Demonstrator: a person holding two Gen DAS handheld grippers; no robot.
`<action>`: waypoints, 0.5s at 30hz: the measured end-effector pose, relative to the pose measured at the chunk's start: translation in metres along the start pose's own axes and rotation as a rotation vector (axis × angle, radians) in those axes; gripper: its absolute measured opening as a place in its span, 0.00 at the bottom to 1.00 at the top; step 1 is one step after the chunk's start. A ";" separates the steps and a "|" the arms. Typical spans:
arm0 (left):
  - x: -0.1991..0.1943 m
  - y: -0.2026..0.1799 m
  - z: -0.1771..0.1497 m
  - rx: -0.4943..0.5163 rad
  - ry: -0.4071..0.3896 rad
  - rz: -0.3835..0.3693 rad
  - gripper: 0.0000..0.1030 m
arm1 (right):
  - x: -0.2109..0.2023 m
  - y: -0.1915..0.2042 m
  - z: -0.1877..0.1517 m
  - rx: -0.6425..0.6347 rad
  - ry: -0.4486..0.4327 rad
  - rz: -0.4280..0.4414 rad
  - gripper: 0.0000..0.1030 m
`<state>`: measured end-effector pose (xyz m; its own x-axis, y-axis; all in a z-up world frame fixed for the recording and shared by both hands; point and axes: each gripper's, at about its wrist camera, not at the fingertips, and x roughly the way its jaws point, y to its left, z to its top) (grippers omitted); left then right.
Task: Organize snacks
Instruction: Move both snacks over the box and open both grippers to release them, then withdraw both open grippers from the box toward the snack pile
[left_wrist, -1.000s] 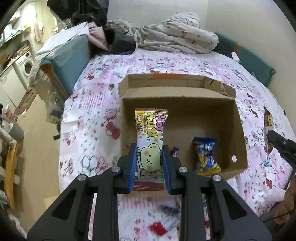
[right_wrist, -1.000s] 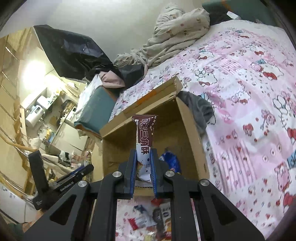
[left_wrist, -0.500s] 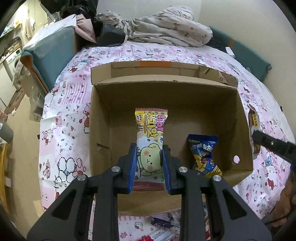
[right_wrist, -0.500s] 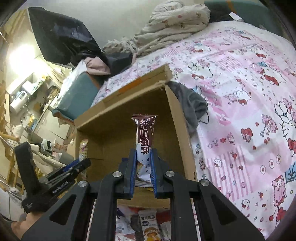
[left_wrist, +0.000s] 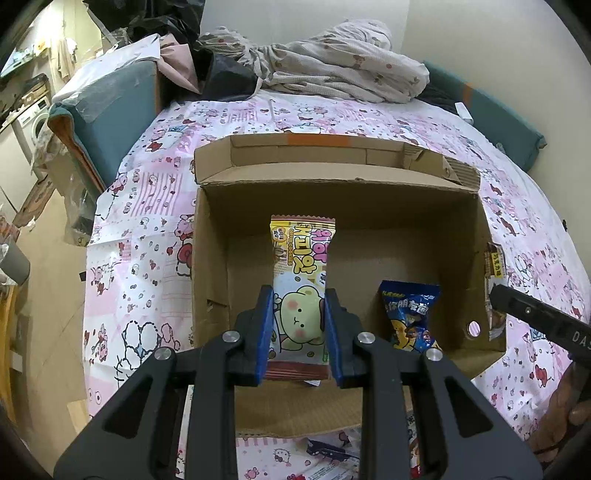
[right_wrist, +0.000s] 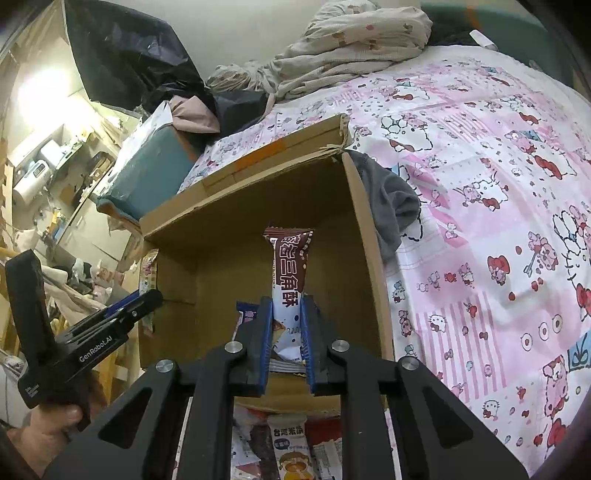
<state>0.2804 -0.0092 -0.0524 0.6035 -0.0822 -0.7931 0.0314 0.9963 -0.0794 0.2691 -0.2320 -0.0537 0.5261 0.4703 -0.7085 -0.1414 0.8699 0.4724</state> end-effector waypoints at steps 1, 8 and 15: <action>0.000 0.000 0.000 0.001 0.002 -0.003 0.22 | 0.000 -0.001 0.000 -0.002 -0.003 0.001 0.18; -0.003 0.000 -0.003 -0.007 0.005 -0.027 0.45 | -0.009 0.000 0.003 0.016 -0.038 0.054 0.31; -0.015 -0.002 -0.003 -0.006 -0.039 -0.017 0.83 | -0.020 0.005 0.005 0.004 -0.106 0.065 0.92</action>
<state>0.2687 -0.0097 -0.0423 0.6335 -0.0979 -0.7675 0.0370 0.9947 -0.0964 0.2616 -0.2377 -0.0344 0.6017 0.5076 -0.6168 -0.1752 0.8372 0.5181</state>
